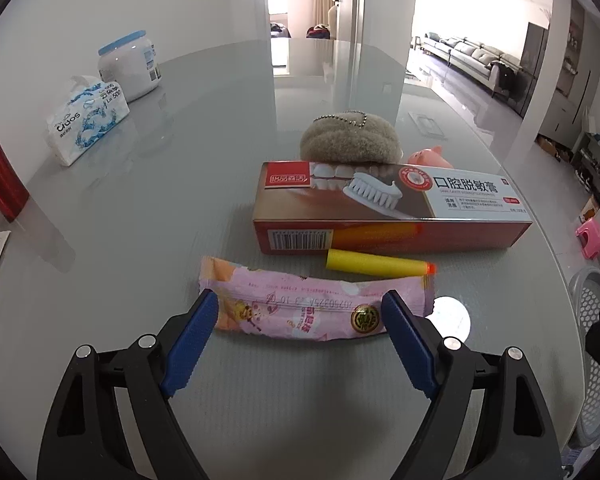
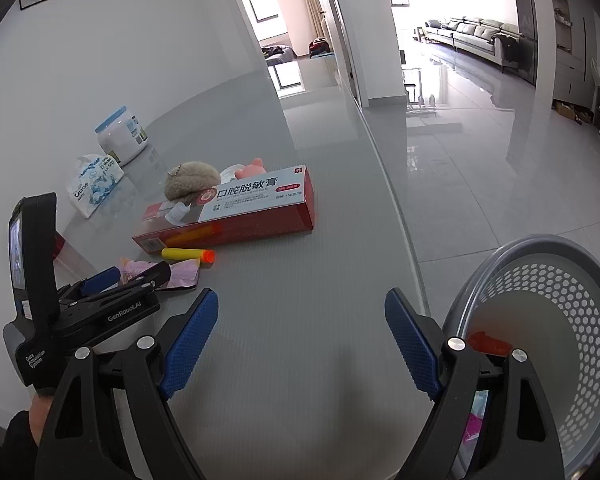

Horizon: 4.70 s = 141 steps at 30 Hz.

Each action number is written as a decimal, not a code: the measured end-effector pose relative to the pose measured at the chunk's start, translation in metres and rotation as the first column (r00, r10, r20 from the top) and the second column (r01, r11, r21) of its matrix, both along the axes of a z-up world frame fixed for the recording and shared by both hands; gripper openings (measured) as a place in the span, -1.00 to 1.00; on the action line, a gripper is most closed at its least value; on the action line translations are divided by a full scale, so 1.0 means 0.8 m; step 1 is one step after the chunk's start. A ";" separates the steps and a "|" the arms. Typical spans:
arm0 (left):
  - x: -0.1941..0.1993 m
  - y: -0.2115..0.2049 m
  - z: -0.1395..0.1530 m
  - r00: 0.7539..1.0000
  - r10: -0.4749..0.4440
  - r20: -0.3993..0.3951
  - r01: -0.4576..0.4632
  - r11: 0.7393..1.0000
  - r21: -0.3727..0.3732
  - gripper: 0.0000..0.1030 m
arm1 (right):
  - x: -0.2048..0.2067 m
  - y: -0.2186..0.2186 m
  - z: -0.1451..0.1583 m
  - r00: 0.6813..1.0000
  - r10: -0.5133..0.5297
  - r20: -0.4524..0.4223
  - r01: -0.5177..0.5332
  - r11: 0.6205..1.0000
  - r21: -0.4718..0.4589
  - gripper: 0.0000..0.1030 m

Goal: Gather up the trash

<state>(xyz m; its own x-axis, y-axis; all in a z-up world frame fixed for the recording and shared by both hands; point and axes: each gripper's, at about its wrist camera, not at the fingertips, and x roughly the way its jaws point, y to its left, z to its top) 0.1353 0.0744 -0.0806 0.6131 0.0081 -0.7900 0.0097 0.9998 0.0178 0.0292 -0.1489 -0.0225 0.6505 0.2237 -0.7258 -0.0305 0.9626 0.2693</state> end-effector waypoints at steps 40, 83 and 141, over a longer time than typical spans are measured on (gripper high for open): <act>0.007 -0.016 -0.008 0.999 0.041 -0.016 -0.041 0.999 -0.012 0.59 | -0.012 -0.015 0.000 0.999 -0.033 0.019 0.032 0.998 0.046 0.59; -0.016 0.134 0.027 0.980 0.146 0.139 -0.144 0.989 -0.024 0.60 | 0.117 0.172 -0.047 0.982 0.119 -0.149 -0.133 0.987 -0.088 0.59; 0.010 0.064 -0.002 1.000 0.003 0.013 -0.002 0.994 -0.112 -0.69 | 0.007 0.083 -0.036 0.994 -0.100 -0.046 0.093 0.987 -0.129 0.31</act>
